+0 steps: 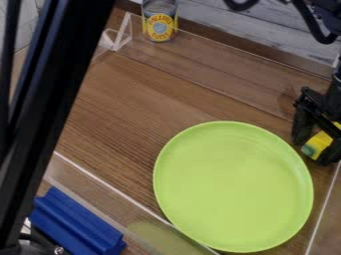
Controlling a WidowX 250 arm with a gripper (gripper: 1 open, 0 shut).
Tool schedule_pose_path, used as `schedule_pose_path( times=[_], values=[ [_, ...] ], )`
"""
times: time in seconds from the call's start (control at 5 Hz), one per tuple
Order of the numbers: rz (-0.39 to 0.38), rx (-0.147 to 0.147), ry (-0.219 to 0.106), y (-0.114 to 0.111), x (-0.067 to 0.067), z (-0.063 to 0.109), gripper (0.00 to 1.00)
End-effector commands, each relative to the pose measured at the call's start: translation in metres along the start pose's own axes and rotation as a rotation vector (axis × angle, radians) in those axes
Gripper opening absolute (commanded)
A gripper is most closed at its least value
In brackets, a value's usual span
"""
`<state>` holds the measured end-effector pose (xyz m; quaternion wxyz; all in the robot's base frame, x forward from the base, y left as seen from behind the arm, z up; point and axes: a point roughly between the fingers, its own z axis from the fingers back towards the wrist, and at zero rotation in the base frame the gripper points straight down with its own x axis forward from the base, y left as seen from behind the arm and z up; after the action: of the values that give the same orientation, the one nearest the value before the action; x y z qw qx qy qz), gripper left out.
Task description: Put the banana in the green plate
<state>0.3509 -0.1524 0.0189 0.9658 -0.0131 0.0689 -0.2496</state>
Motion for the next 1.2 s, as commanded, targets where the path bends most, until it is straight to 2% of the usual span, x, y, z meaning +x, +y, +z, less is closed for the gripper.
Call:
schedule_pose_path(
  times=[0.0,1.0],
  values=[
    [-0.002,-0.006,-0.004,-0.0026,-0.0001,0.0041,1.00],
    [0.010,-0.009,0.032,-0.0057,-0.0025,0.0035,1.00]
  ],
)
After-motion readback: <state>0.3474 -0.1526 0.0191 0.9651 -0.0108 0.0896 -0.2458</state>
